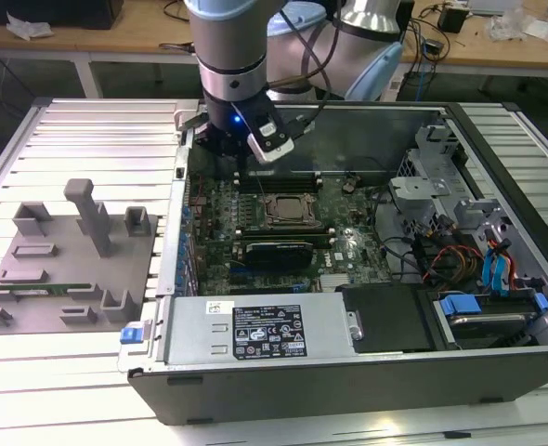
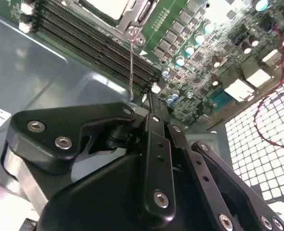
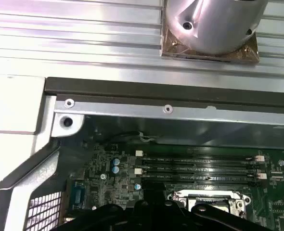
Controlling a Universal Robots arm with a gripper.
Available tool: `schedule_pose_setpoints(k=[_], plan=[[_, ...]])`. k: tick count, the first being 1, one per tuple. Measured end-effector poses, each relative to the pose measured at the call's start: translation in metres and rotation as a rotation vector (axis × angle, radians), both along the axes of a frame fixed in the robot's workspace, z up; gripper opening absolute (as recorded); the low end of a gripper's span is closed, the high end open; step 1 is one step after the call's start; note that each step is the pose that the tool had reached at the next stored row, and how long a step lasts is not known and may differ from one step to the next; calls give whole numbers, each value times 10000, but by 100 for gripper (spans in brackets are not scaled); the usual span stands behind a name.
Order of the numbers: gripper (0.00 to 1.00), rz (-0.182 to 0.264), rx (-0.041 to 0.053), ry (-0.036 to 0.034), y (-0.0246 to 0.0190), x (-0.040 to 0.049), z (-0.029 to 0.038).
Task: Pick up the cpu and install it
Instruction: 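Install the first cpu locking lever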
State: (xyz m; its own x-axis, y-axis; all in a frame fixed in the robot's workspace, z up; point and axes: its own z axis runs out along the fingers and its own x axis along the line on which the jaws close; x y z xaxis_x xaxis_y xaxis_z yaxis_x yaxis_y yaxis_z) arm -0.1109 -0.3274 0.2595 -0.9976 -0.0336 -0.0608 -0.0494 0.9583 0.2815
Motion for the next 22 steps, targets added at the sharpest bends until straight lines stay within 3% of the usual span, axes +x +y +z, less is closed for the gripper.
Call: schedule_pose_setpoints(k=[1, 3, 8, 18, 22], plan=[[11, 2, 9, 2, 0, 34, -29], [11, -1, 12, 2, 0, 257, -70], [11, 0, 14, 4, 0, 460, -81], [11, -74, 12, 7, -5, 530, -100], [11, -480, 13, 6, -6, 543, -140]])
